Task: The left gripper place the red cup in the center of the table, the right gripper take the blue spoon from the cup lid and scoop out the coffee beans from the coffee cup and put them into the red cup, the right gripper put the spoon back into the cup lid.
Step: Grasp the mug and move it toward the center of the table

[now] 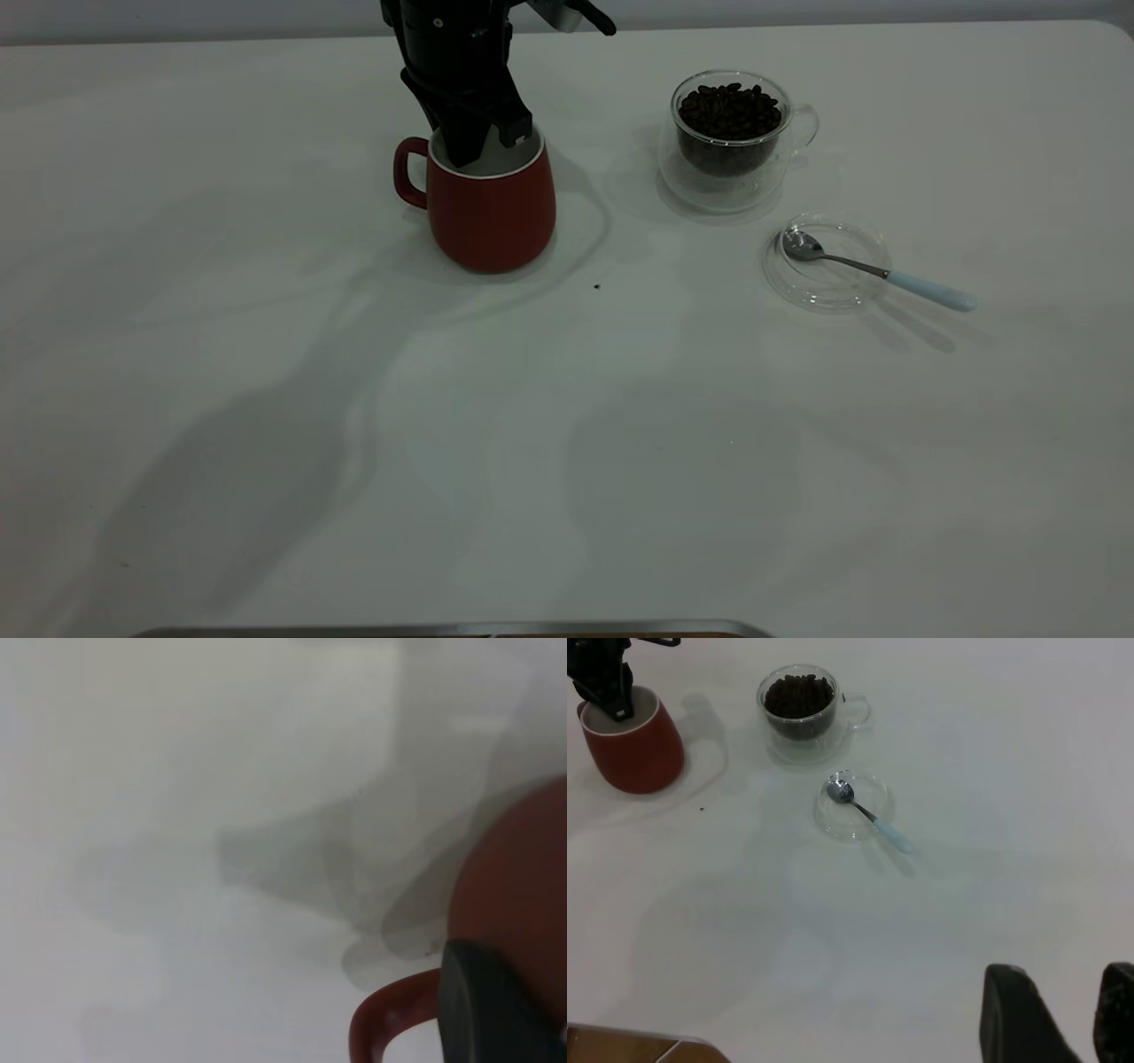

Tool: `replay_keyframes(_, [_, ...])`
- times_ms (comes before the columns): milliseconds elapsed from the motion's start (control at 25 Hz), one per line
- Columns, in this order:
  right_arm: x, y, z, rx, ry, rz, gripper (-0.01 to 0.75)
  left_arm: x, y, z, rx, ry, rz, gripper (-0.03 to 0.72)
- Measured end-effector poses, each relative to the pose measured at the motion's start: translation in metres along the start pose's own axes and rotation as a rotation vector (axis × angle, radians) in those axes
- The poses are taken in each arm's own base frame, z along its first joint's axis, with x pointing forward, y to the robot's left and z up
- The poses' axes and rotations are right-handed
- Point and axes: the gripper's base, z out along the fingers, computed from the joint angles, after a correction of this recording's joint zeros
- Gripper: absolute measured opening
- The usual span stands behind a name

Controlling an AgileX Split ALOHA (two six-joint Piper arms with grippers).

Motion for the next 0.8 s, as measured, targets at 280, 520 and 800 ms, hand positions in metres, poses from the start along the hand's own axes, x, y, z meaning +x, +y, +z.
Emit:
replay_keyframes(280, [0.000, 0.000, 0.000, 0.000, 0.000, 0.000, 0.263, 0.000, 0.000, 0.000, 0.002, 0.005, 0.000, 0.121])
replay_keyframes(520, [0.000, 0.000, 0.000, 0.000, 0.000, 0.000, 0.263, 0.001, 0.000, -0.001, 0.006, 0.017, -0.001, 0.333])
replay_keyframes(800, [0.000, 0.000, 0.000, 0.000, 0.000, 0.000, 0.263, -0.001, 0.003, -0.035, 0.031, -0.023, -0.032, 0.492])
